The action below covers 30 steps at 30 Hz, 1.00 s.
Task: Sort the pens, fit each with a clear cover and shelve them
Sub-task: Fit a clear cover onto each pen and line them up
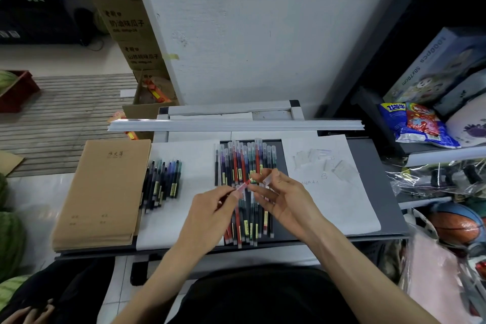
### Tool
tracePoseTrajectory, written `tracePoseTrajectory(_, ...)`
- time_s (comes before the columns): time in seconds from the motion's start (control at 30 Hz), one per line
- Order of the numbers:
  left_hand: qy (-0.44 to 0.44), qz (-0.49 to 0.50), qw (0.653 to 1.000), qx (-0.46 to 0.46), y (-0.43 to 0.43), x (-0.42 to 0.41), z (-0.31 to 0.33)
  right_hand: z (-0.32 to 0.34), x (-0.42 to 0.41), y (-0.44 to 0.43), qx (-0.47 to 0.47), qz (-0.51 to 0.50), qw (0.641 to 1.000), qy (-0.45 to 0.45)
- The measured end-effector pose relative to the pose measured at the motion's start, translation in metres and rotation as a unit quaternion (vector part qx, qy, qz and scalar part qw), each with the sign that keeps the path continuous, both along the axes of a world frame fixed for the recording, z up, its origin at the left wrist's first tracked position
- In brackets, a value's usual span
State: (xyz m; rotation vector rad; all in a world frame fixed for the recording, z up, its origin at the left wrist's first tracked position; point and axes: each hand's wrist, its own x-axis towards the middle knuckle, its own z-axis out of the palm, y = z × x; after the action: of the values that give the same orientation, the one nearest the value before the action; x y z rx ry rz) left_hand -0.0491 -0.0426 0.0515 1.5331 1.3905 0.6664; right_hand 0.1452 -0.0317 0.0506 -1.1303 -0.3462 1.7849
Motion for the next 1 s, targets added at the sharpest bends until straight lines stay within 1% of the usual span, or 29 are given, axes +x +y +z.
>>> tracePoseTrajectory(0.1,-0.005,-0.009,1.0,-0.002,-0.004,0.006,-0.003,0.007,-0.006,-0.001,0.015,-0.002,1.0,0.018)
tracePoseTrajectory(0.23,-0.031,0.001,0.999,-0.004,-0.006,0.012,-0.002,0.009,-0.012,-0.002,0.026,-0.011,1.0,0.006)
tracePoseTrajectory(0.4,-0.032,0.006,0.999,-0.005,-0.003,0.012,-0.005,0.008,-0.019,-0.007,0.059,0.022,0.997,-0.051)
tracePoseTrajectory(0.5,-0.044,-0.001,0.999,-0.03,-0.001,0.013,-0.008,0.006,-0.022,-0.01,0.069,0.023,0.995,-0.069)
tracePoseTrajectory(0.57,-0.075,-0.006,0.995,-0.061,-0.001,0.014,-0.008,0.006,-0.024,-0.011,0.068,0.028,0.994,-0.075)
tracePoseTrajectory(0.63,-0.141,0.008,0.982,-0.124,0.0,0.014,-0.006,0.007,-0.023,-0.01,0.061,0.034,0.995,-0.075)
tracePoseTrajectory(0.73,-0.251,0.041,0.937,-0.239,0.001,0.014,-0.006,0.009,-0.02,-0.007,0.056,0.052,0.994,-0.076)
tracePoseTrajectory(0.87,-0.336,0.048,0.879,-0.335,0.0,0.014,-0.006,0.007,-0.02,-0.006,0.062,0.06,0.994,-0.073)
tracePoseTrajectory(0.93,-0.35,0.042,0.868,-0.35,0.0,0.016,-0.006,0.005,-0.019,-0.007,0.067,0.053,0.993,-0.078)
tracePoseTrajectory(1.0,-0.343,0.042,0.878,-0.331,0.0,0.019,-0.008,0.002,-0.019,-0.009,0.064,0.049,0.993,-0.091)
